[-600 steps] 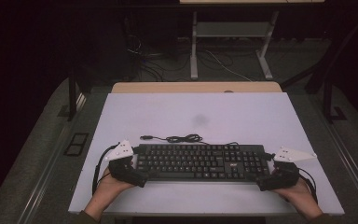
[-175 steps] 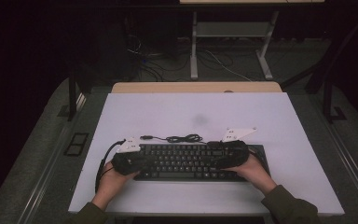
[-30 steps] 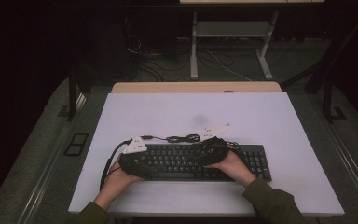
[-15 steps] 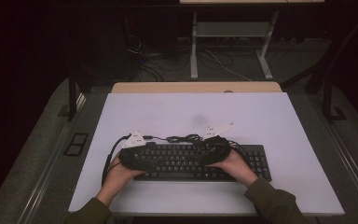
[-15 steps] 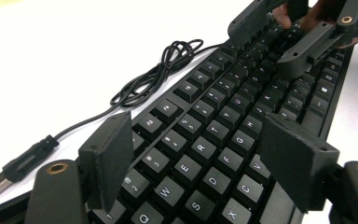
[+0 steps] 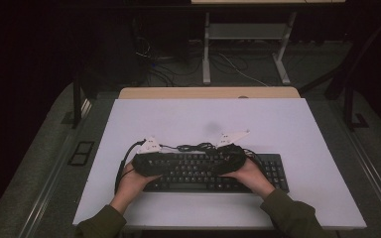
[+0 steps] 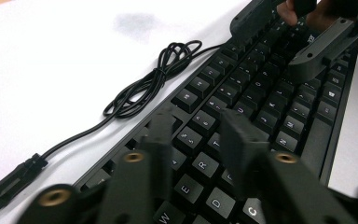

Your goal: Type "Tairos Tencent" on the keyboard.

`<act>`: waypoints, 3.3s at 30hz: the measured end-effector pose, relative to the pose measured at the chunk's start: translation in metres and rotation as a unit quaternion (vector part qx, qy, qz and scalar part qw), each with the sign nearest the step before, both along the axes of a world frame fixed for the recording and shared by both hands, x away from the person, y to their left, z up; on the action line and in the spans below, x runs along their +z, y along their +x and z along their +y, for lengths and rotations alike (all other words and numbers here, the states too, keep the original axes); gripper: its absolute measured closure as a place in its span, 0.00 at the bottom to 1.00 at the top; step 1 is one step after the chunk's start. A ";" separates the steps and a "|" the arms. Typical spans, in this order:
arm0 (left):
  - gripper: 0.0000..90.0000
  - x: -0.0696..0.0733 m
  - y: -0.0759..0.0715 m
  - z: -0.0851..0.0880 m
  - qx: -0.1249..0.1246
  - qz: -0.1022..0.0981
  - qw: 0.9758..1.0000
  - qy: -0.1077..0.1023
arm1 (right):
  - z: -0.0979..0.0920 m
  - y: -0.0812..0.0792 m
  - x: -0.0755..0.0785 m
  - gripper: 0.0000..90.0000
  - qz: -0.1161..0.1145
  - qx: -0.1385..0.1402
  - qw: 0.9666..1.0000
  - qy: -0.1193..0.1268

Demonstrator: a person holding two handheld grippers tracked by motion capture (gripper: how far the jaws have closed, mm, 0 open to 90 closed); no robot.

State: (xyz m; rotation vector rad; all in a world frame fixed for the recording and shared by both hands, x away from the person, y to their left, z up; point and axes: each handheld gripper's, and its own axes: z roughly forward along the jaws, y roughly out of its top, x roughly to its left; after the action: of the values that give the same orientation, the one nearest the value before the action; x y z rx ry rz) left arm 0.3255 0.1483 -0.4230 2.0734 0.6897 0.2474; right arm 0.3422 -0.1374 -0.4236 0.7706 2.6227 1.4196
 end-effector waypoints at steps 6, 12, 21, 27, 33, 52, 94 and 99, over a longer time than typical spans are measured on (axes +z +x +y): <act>0.99 -0.003 0.002 -0.001 0.002 0.011 1.000 0.009 | 0.000 0.000 0.000 0.39 0.001 0.000 1.000 -0.002; 0.99 -0.007 0.002 -0.005 -0.004 0.019 1.000 0.017 | 0.000 0.000 0.000 0.39 -0.001 -0.001 1.000 -0.002; 0.99 -0.010 0.001 -0.011 -0.012 0.028 0.999 0.021 | 0.000 0.000 0.000 0.38 -0.001 -0.001 1.000 -0.002; 0.99 -0.011 0.002 -0.012 -0.015 0.030 0.999 0.031 | 0.000 0.000 0.000 0.38 -0.002 -0.002 1.000 -0.002; 0.99 -0.012 0.002 -0.012 -0.014 0.033 0.999 0.034 | 0.000 0.000 0.000 0.38 -0.002 -0.002 1.000 -0.002; 0.99 -0.014 0.002 -0.013 -0.018 0.036 0.998 0.040 | 0.000 0.000 0.000 0.38 -0.001 -0.002 1.000 -0.001; 0.45 -0.001 -0.004 0.003 -0.001 0.020 1.000 0.000 | -0.005 0.000 0.000 0.38 0.000 -0.006 1.000 -0.001; 0.31 -0.003 -0.005 0.004 0.001 0.014 1.000 0.001 | -0.008 0.000 0.000 0.40 0.003 -0.007 1.000 -0.003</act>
State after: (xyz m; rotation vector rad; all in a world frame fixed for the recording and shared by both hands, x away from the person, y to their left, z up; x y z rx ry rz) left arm 0.3203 0.1525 -0.4256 2.0818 0.7085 0.2212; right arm 0.3421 -0.1452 -0.4237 0.7908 2.6189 1.4090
